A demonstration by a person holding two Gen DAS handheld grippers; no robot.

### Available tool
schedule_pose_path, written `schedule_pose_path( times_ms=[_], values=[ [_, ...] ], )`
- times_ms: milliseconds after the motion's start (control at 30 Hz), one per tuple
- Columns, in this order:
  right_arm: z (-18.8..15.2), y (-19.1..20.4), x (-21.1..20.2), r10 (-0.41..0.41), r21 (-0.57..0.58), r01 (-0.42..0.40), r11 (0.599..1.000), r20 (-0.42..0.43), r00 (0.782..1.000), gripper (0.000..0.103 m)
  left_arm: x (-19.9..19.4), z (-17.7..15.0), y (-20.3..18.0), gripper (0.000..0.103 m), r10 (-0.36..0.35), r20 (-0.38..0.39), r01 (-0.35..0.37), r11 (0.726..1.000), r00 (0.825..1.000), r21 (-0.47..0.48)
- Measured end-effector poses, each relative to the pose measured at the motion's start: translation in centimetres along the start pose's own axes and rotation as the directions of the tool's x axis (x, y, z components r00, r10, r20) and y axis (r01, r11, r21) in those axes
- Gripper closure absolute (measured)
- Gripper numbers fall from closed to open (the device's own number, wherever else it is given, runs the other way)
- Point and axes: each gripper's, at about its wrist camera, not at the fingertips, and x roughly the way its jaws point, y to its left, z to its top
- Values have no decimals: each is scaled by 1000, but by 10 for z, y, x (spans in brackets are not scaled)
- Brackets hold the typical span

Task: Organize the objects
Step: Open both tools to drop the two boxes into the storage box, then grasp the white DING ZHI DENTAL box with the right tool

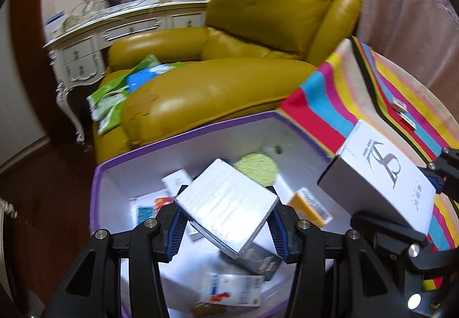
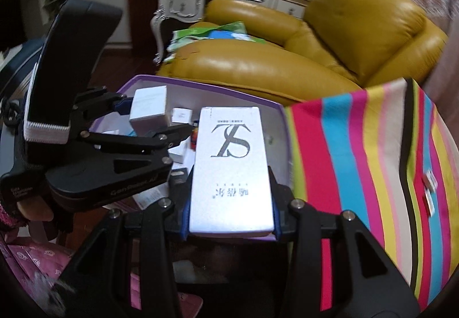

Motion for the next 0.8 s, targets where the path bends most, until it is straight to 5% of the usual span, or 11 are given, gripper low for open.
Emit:
schedule_pose_path(
  times_ms=[300,367,467,800],
  values=[
    [17,28,14,63,-57,-63,996,6,998,57,-4,-11,37,50,71,1,-70,995,998,-75],
    [16,29,13,58,-55,-57,997,16,998,47,-7,-10,35,31,84,10,-82,993,996,-82],
    [12,16,4,16,-10,-16,1000,41,999,28,-14,-7,27,15,119,54,-113,989,991,-92],
    [-41,-94,-26,-62,299,38,953,71,996,15,-6,11,-68,14,-60,37,56,995,998,84]
  ],
)
